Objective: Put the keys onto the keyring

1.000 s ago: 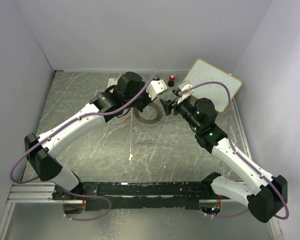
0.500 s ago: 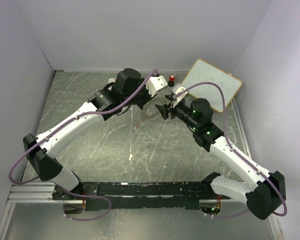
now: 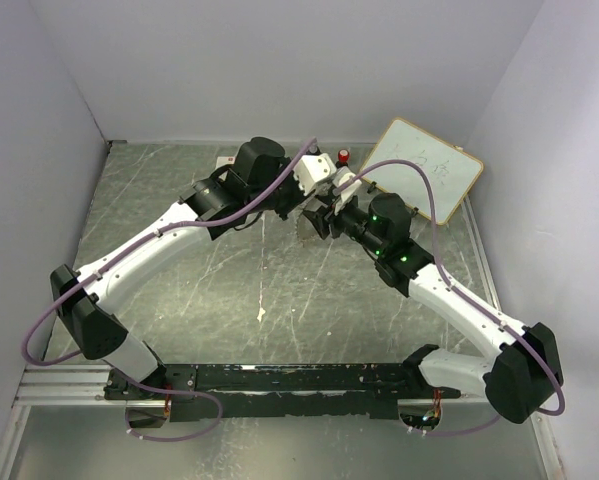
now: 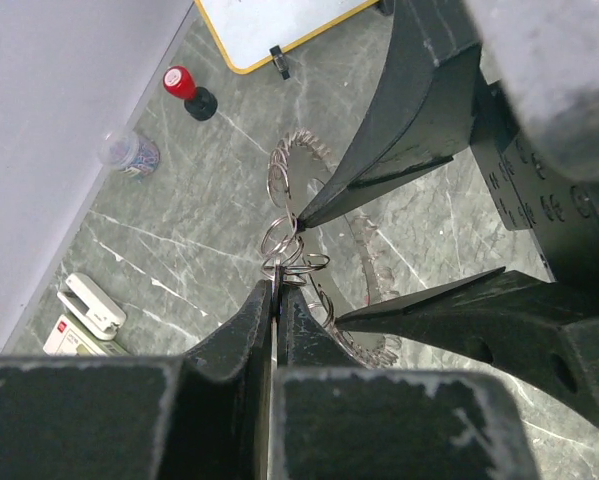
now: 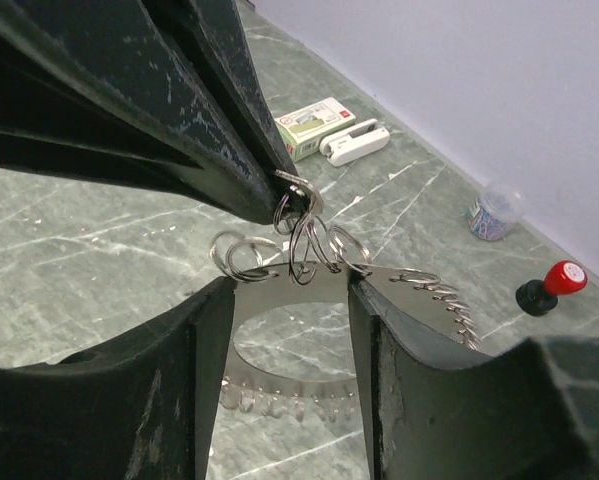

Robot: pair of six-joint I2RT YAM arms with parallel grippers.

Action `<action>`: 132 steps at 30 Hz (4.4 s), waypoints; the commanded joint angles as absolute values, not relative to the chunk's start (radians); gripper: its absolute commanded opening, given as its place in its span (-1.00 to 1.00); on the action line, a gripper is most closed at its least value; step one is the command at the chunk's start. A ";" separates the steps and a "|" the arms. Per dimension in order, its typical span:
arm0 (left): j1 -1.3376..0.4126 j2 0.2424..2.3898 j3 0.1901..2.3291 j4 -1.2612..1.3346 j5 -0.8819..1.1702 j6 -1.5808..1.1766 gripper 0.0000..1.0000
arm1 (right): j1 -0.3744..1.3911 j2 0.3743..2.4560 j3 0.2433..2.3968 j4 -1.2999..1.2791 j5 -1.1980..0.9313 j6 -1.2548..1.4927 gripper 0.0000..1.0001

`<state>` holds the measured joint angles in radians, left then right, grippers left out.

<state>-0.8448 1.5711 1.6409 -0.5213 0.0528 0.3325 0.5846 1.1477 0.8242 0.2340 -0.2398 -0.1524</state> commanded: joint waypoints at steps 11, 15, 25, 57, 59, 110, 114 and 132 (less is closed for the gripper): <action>-0.845 1.584 1.683 -0.503 0.101 0.328 -0.86 | 0.599 1.148 0.862 0.324 -0.216 -0.138 -0.26; -0.844 1.587 1.685 -0.510 0.109 0.327 -0.87 | 0.598 1.154 0.856 0.349 -0.202 -0.135 -0.52; -0.844 1.601 1.666 -0.543 0.164 0.317 -0.87 | 0.599 0.986 0.594 0.787 -0.069 -0.098 -1.00; -0.793 1.507 1.586 -0.447 0.104 0.273 -0.87 | 0.596 0.991 0.801 0.474 -0.029 -0.139 0.20; -0.793 1.506 1.596 -0.450 0.105 0.281 -0.86 | 0.596 1.019 0.830 0.414 -0.076 -0.161 0.20; -0.790 1.521 1.612 -0.449 0.029 0.285 -0.86 | 0.600 1.027 0.757 0.562 -0.174 -0.167 -1.00; -0.790 1.526 1.612 -0.449 0.087 0.295 -0.87 | 0.598 1.005 0.736 0.620 -0.198 -0.165 -1.00; -0.790 1.530 1.597 -0.464 0.373 0.369 -0.87 | 0.600 1.027 0.518 1.245 -0.123 -0.058 -1.00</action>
